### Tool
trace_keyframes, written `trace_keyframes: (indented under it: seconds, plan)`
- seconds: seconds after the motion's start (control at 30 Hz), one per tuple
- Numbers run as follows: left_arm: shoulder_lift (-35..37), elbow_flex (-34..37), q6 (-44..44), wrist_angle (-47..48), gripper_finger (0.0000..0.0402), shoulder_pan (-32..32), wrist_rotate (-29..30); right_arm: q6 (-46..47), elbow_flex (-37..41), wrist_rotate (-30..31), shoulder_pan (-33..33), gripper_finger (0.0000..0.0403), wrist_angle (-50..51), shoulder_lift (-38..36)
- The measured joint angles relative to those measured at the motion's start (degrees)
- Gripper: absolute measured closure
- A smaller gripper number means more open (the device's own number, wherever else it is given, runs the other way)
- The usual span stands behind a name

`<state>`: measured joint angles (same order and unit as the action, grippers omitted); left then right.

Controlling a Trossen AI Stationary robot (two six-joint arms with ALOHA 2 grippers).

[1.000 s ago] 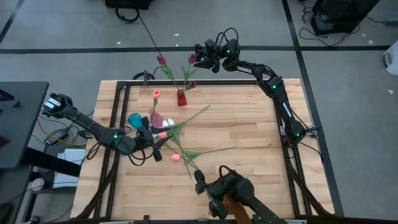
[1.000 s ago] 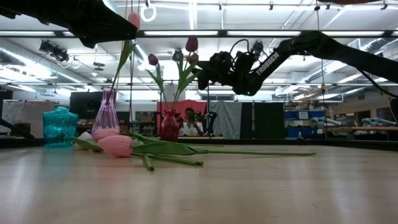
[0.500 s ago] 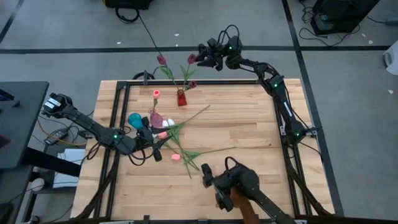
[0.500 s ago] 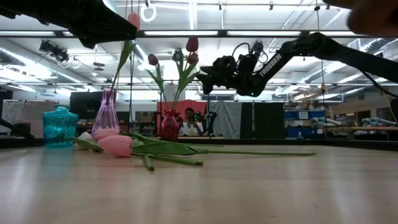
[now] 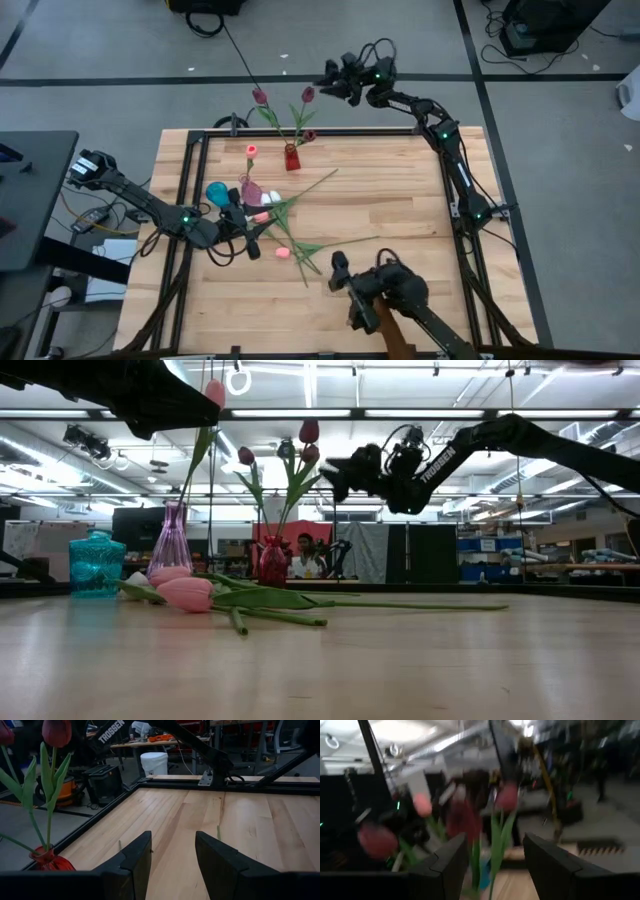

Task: Sort flowers into vase by color
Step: Put the pink flower into the purple vase

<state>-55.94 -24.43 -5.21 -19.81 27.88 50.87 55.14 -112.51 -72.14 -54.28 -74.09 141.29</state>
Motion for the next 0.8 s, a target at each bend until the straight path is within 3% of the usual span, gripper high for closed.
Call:
trace_keyframes:
  seconds: [0.2, 0.4, 0.8]
  plan:
    - [0.0, 0.0, 0.0, 0.0, 0.0243, 0.0, 0.0, 14.8, -7.1, 10.9, -0.1, 0.0200, -15.3, -0.6]
    - [0.0, 0.0, 0.0, 0.0, 0.0243, 0.0, 0.1, 17.2, -10.3, 2.7, 8.0, 0.0200, -15.2, -6.7]
    - [0.0, 0.0, -1.0, -0.1, 0.0243, 0.0, 0.2, 14.8, -10.5, 2.0, 22.7, 0.0204, -9.5, -18.4]
